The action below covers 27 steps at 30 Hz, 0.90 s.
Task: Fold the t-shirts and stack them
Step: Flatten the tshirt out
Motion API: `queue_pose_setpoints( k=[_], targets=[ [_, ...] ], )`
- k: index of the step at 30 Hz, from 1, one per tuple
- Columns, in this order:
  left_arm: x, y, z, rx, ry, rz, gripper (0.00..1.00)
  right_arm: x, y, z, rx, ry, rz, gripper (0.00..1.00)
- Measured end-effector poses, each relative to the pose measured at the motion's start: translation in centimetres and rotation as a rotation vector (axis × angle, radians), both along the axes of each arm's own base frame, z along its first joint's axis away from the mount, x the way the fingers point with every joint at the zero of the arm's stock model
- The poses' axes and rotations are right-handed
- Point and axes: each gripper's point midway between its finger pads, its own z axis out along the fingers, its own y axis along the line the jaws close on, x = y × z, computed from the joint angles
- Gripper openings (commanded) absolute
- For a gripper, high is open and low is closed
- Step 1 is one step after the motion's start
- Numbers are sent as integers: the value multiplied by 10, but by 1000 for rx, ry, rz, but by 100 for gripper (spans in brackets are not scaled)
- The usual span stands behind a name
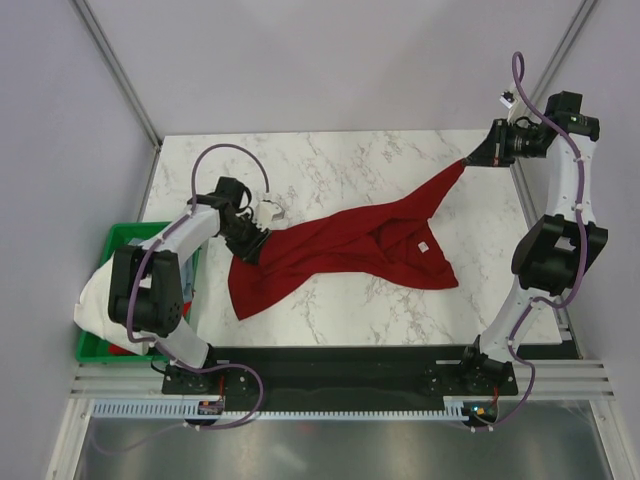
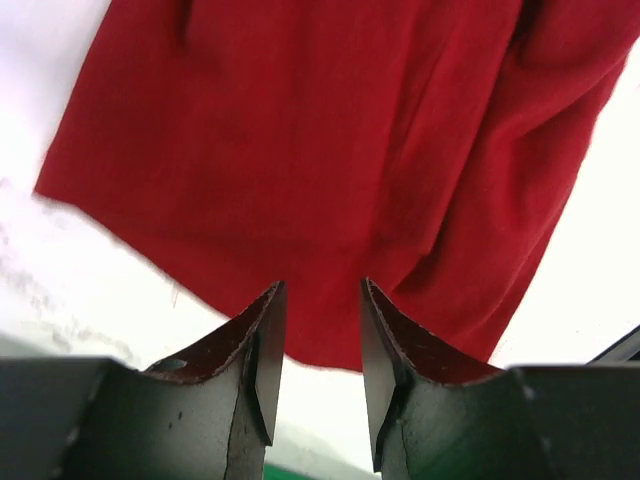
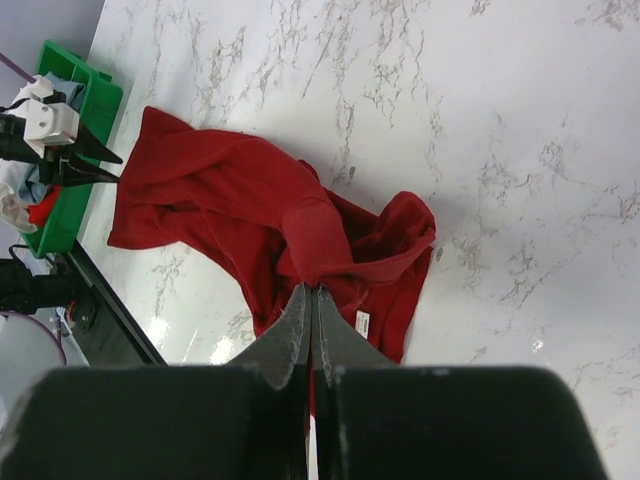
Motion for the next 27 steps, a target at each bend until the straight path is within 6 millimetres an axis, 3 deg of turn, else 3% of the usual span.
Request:
queue_pose_setpoints(
  k=[7, 14, 15, 16, 18, 23, 27],
  targets=[
    [9, -33, -16, 22, 16, -65, 45, -1, 0, -5, -1, 15, -2, 0],
    [18, -28, -37, 72, 48, -23, 44, -2, -1, -9, -7, 25, -5, 0],
    [21, -27, -36, 79, 39, -19, 40, -2, -1, -10, -7, 27, -5, 0],
    [24, -26, -37, 88, 32, -15, 25, -2, -1, -10, -8, 27, -5, 0],
    [29, -25, -37, 98, 23, -6, 17, -2, -1, -11, -7, 29, -4, 0],
    [42, -26, -30, 105, -8, 7, 11, -3, -1, -12, -6, 34, -4, 0],
    [71, -29, -6, 95, -89, 21, 10, -3, -1, -12, -6, 33, -4, 0]
  ],
)
